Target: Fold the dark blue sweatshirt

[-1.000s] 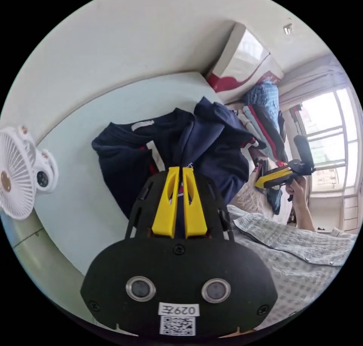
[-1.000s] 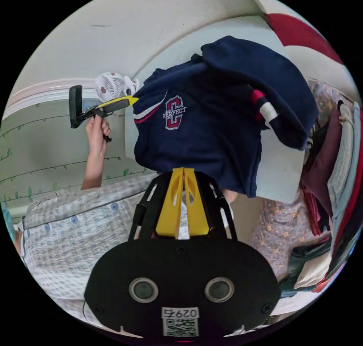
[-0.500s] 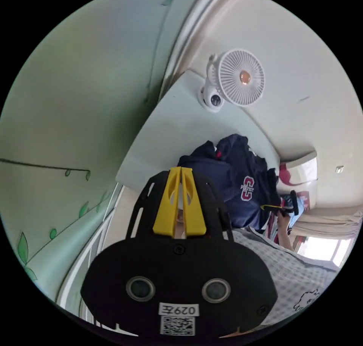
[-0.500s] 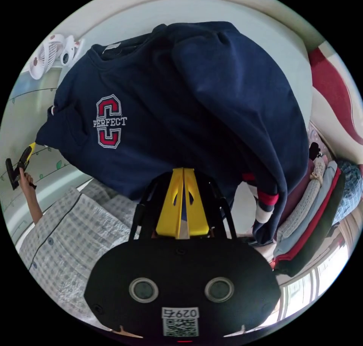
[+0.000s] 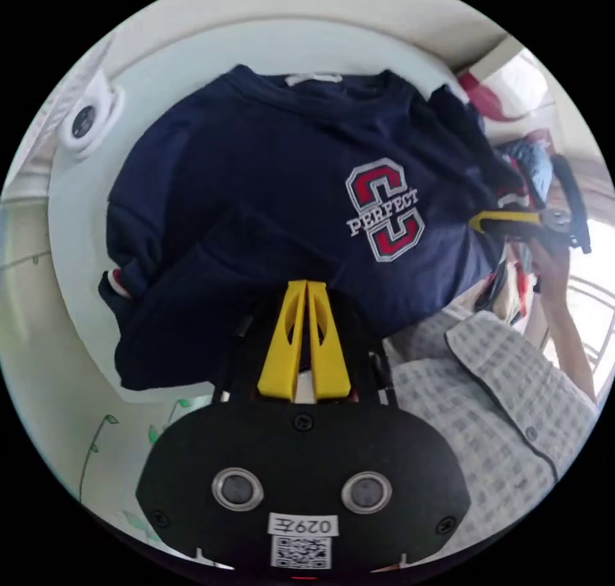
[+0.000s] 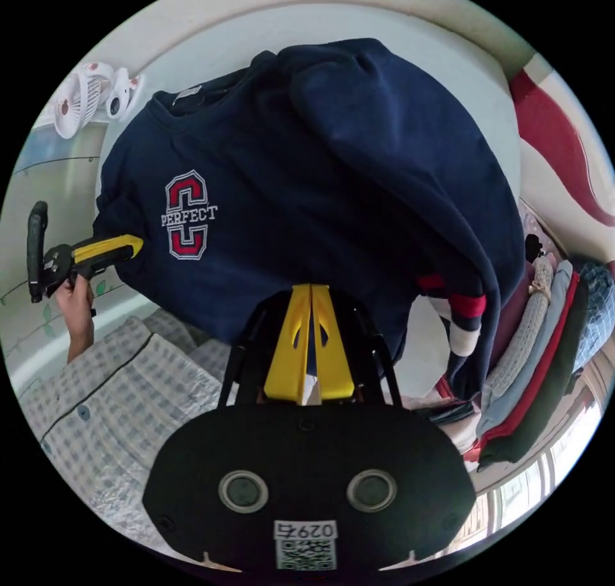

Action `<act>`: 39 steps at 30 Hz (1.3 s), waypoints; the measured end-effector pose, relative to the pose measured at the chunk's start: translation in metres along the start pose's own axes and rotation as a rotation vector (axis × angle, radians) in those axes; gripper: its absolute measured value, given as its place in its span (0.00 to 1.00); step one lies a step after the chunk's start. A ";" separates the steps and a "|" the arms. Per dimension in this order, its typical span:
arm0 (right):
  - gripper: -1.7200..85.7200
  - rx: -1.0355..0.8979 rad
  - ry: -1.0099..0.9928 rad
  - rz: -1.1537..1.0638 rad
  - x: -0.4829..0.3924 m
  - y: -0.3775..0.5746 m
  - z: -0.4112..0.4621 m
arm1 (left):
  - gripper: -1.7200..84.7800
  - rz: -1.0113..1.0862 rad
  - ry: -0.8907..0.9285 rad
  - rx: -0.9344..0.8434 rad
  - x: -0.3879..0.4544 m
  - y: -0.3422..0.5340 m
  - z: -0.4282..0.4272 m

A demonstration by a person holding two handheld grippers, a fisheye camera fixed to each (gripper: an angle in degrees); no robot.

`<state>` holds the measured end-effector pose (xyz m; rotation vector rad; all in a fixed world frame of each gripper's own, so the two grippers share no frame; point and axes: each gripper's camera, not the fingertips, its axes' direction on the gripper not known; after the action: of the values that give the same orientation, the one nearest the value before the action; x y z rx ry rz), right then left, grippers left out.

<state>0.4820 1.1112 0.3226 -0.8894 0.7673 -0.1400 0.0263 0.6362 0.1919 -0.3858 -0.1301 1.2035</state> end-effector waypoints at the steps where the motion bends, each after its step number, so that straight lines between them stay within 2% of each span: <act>1: 0.01 0.045 -0.005 0.011 0.001 0.006 0.000 | 0.01 0.009 -0.110 0.021 0.013 -0.009 0.000; 5: 0.01 0.073 -0.049 0.077 0.011 0.007 -0.001 | 0.01 0.085 -0.188 -0.008 0.034 -0.038 0.003; 10: 0.01 0.093 -0.110 0.066 0.026 -0.019 -0.010 | 0.01 0.051 -0.017 0.001 0.014 -0.089 -0.003; 14: 0.01 0.139 -0.080 0.016 0.028 -0.042 -0.021 | 0.01 0.057 -0.008 -0.023 0.011 -0.131 -0.007; 20: 0.01 0.213 -0.077 -0.020 0.042 -0.094 -0.045 | 0.01 0.051 -0.226 -0.031 0.035 -0.189 -0.011; 22: 0.01 0.176 -0.140 -0.027 0.052 -0.117 -0.053 | 0.01 0.063 -0.340 -0.050 0.048 -0.207 -0.007; 25: 0.02 0.048 -0.286 -0.108 0.062 -0.129 -0.060 | 0.01 0.099 -0.389 -0.101 0.058 -0.220 -0.002; 26: 0.02 0.072 -0.316 -0.143 0.062 -0.125 -0.066 | 0.01 0.092 -0.368 -0.102 0.057 -0.219 -0.003; 28: 0.03 0.247 -0.401 -0.217 0.071 -0.101 -0.108 | 0.01 0.081 -0.084 0.028 0.056 -0.198 -0.029; 30: 0.05 0.349 -0.366 -0.224 0.081 -0.092 -0.139 | 0.01 0.033 0.117 0.137 0.056 -0.172 -0.045; 31: 0.08 0.393 -0.330 -0.218 0.086 -0.092 -0.156 | 0.01 0.011 0.180 0.132 0.058 -0.160 -0.042; 33: 0.15 0.400 -0.256 -0.201 0.089 -0.104 -0.173 | 0.01 -0.025 0.185 0.062 0.062 -0.150 -0.022; 36: 0.17 0.254 -0.058 -0.240 0.074 -0.138 -0.165 | 0.01 -0.035 0.220 -0.054 0.075 -0.141 0.020; 38: 0.13 0.133 0.060 -0.270 0.063 -0.155 -0.142 | 0.01 -0.011 0.199 -0.106 0.089 -0.138 0.039; 39: 0.08 0.032 0.152 -0.258 0.059 -0.163 -0.122 | 0.01 0.016 0.142 -0.116 0.099 -0.137 0.046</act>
<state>0.4763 0.9032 0.3644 -0.9521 0.7868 -0.4508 0.1686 0.6964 0.2732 -0.5731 -0.0746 1.1837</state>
